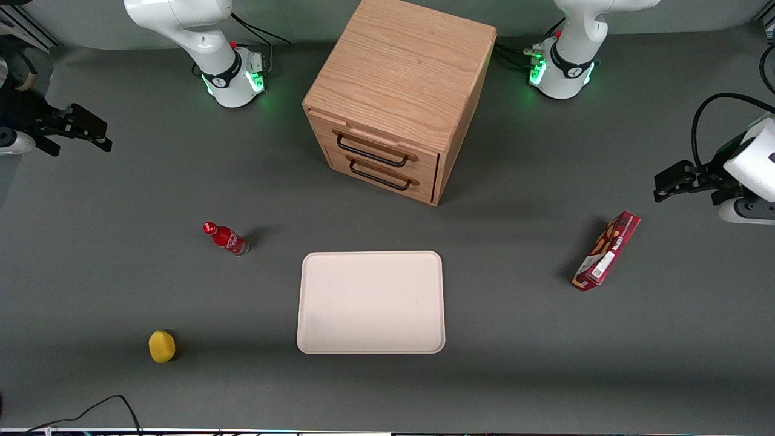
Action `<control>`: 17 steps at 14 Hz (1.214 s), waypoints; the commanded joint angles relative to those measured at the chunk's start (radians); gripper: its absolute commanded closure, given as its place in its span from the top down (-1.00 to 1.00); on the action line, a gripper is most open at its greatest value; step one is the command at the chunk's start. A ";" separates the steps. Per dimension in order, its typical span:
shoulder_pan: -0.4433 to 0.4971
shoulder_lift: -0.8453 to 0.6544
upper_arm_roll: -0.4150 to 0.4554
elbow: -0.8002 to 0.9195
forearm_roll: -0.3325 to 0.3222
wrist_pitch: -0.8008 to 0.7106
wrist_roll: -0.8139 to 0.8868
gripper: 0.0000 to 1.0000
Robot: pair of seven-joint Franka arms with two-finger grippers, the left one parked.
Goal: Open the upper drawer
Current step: 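Move the right gripper toward the upper drawer's black handle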
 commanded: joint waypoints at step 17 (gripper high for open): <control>0.020 0.276 0.368 0.209 0.296 -0.071 -0.514 1.00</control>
